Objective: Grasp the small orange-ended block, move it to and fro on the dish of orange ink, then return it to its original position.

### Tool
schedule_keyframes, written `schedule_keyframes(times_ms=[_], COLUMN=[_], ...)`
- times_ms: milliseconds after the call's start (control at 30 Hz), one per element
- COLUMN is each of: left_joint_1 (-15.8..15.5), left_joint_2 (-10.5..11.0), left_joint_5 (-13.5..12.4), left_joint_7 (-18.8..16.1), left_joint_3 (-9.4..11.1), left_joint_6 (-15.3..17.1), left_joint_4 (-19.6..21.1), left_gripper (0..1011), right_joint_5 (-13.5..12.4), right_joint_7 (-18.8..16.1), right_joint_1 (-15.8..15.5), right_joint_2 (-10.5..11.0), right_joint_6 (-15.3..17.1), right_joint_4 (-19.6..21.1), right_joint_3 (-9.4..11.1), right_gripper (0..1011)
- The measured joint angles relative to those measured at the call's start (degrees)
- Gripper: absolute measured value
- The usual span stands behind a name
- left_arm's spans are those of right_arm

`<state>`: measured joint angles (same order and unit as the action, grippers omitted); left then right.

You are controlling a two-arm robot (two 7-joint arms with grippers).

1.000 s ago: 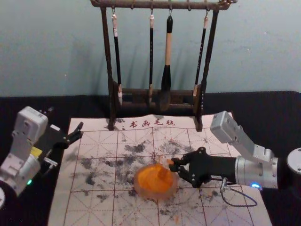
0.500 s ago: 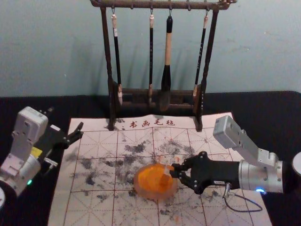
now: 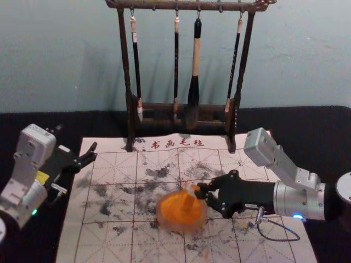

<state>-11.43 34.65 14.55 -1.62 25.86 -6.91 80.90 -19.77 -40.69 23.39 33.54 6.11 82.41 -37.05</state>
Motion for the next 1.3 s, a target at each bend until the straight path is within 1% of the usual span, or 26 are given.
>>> schedule_keyframes(times_ms=[67, 100, 400, 567, 733, 800, 833, 933, 967, 1067, 1300], left_joint_1=[0.0, 0.0, 0.0, 0.0, 0.0, 0.0, 0.0, 0.0, 0.0, 0.0, 0.0], left_joint_2=[0.0, 0.0, 0.0, 0.0, 0.0, 0.0, 0.0, 0.0, 0.0, 0.0, 0.0], left_joint_5=[0.0, 0.0, 0.0, 0.0, 0.0, 0.0, 0.0, 0.0, 0.0, 0.0, 0.0], left_joint_7=[0.0, 0.0, 0.0, 0.0, 0.0, 0.0, 0.0, 0.0, 0.0, 0.0, 0.0], left_joint_3=[0.0, 0.0, 0.0, 0.0, 0.0, 0.0, 0.0, 0.0, 0.0, 0.0, 0.0], left_joint_6=[0.0, 0.0, 0.0, 0.0, 0.0, 0.0, 0.0, 0.0, 0.0, 0.0, 0.0], left_joint_4=[0.0, 0.0, 0.0, 0.0, 0.0, 0.0, 0.0, 0.0, 0.0, 0.0, 0.0], left_gripper=[1002, 1001, 1001, 1001, 1001, 1001, 1001, 1001, 1001, 1002, 1001], right_joint_5=[-0.3, -0.3, -2.3, -4.0, -5.2, -6.0, -6.0, -6.9, -6.9, -7.4, -8.1], right_joint_7=[0.6, 0.6, 3.6, 5.0, 6.2, 7.2, 7.2, 8.5, 8.5, 9.5, 10.6], right_joint_1=[-0.3, -0.3, -2.7, -4.5, -6.2, -7.5, -7.5, -9.3, -9.3, -11.0, -13.2], right_joint_2=[0.2, 0.2, 1.5, 2.9, 4.4, 5.3, 5.3, 6.4, 6.4, 7.3, 8.4], right_joint_6=[0.2, 0.2, 1.7, 3.1, 3.9, 4.3, 4.3, 4.6, 4.6, 4.7, 4.9], right_joint_4=[0.6, 0.6, 4.0, 6.4, 8.4, 9.6, 9.6, 11.1, 11.1, 12.2, 13.2], right_joint_3=[0.6, 0.6, 3.7, 5.9, 7.7, 9.0, 9.0, 10.7, 10.7, 12.0, 13.7], right_gripper=[83, 83, 83, 83, 83, 83, 83, 83, 83, 83, 83])
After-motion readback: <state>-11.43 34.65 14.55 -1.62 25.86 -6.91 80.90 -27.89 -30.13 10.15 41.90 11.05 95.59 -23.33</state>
